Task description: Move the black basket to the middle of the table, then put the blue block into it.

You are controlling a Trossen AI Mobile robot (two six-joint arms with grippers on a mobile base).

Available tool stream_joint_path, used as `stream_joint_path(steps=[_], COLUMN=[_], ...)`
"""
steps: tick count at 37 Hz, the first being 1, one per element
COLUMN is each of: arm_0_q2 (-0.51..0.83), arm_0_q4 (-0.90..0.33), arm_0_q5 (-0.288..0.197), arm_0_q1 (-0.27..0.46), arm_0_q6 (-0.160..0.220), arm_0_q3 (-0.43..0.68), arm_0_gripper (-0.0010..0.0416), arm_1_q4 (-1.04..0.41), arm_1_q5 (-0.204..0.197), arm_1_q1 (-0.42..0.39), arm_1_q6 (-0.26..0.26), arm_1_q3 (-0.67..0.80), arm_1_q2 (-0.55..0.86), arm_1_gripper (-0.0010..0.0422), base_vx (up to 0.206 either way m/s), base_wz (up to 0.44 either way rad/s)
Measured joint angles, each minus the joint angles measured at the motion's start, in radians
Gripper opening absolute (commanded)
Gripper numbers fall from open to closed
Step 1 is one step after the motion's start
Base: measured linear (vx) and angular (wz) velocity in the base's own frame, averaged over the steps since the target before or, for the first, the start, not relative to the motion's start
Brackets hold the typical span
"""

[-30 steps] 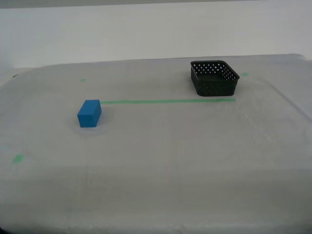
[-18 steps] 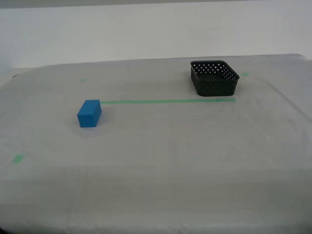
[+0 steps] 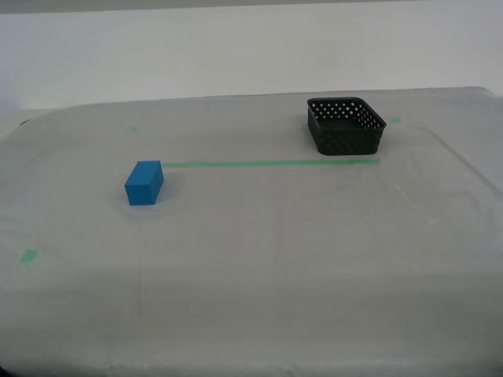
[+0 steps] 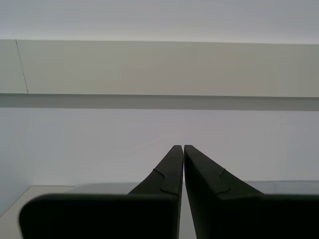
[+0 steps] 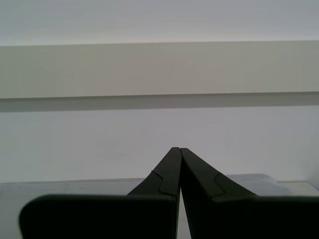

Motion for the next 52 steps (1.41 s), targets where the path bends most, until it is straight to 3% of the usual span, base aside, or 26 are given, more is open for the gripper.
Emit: stream_joint_path(steps=[17, 52], arm_0_q2=[0.000, 0.000], arm_0_q4=[-0.006, -0.176], arm_0_q5=[0.000, -0.005], arm_0_q1=[0.000, 0.000], arm_0_q6=[0.002, 0.023], arm_0_q3=[0.023, 0.052], arm_0_gripper=[0.0000, 0.0000], arm_1_q4=[0.000, 0.000], arm_1_q5=[0.000, 0.000], arm_1_q1=[0.000, 0.000], arm_1_q6=[0.000, 0.000], arm_1_q3=[0.000, 0.000], arm_1_q2=[0.000, 0.000], arm_1_gripper=[0.0000, 0.0000], base_vx=[0.000, 0.000], base_wz=[0.000, 0.000])
